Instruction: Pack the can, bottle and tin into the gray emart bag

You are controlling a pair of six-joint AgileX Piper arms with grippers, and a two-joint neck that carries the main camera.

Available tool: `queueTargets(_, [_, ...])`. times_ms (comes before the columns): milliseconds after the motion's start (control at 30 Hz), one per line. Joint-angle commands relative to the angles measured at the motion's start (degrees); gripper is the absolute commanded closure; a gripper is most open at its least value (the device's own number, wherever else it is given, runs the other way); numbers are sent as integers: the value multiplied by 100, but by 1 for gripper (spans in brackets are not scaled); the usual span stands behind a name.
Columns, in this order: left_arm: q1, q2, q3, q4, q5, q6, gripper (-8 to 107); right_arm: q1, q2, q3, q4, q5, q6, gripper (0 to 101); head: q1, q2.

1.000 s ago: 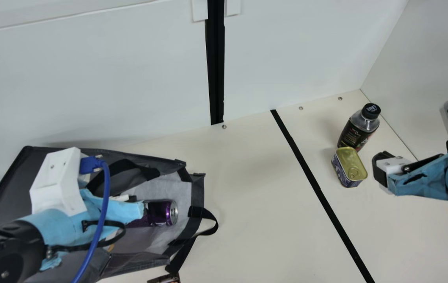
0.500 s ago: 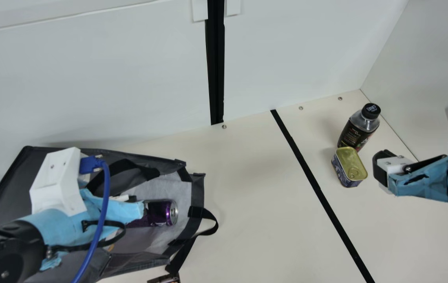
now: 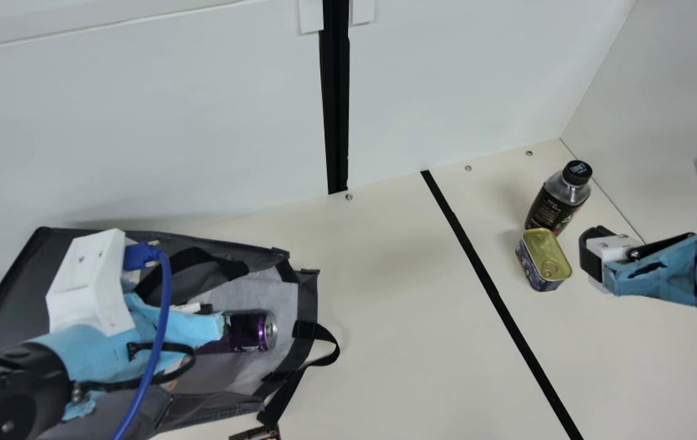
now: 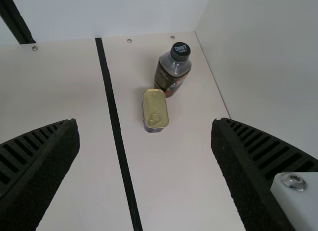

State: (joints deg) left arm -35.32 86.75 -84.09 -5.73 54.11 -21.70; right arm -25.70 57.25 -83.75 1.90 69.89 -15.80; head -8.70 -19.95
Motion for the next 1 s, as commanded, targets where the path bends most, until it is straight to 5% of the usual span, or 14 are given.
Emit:
queueTargets(0, [0, 0, 0, 0, 0, 0, 89, -30, 22, -20, 30, 1, -45, 10, -130, -5])
queueTargets(967, [0, 0, 0, 0, 0, 0, 89, -1084, 1184, -779, 912, 1, -1240, 10, -130, -5])
